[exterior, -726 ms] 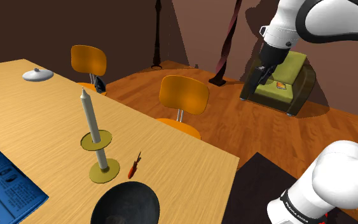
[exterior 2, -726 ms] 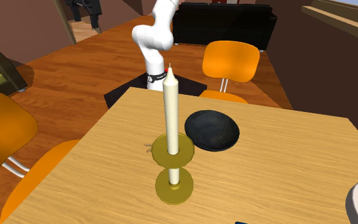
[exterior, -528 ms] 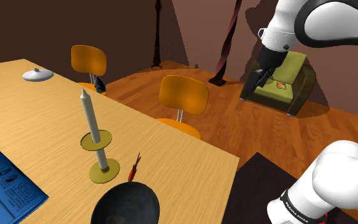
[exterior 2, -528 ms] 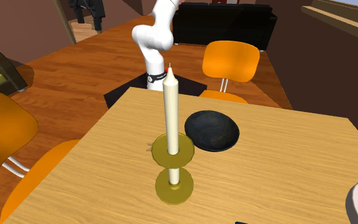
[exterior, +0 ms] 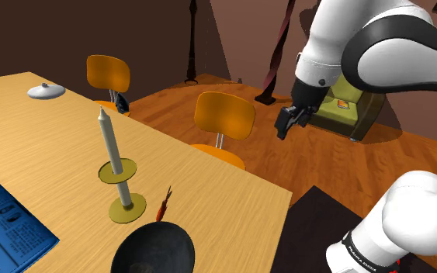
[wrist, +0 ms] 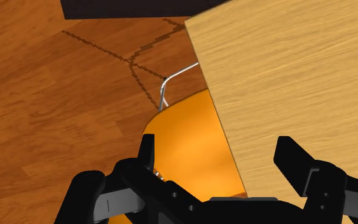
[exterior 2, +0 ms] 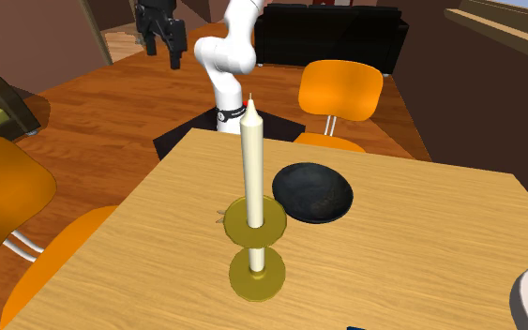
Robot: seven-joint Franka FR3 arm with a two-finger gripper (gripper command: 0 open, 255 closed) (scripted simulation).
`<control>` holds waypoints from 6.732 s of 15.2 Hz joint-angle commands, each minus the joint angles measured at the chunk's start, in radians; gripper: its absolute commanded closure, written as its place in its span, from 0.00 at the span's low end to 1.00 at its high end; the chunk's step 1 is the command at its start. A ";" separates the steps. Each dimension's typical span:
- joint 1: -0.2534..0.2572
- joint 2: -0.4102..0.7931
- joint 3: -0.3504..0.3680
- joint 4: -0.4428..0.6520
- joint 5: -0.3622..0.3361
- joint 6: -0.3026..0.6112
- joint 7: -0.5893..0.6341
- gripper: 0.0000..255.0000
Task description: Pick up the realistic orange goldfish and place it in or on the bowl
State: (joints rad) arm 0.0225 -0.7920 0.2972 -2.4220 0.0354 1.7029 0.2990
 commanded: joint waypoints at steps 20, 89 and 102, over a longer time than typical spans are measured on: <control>-0.214 0.637 0.720 0.326 -0.116 0.209 0.943 0.00; 0.361 1.347 0.676 1.012 -0.612 -0.201 1.641 1.00; 0.422 1.403 0.661 0.945 -0.641 -0.114 1.738 1.00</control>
State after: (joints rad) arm 0.4450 0.6070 0.9604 -1.4680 -0.6021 1.5782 2.0339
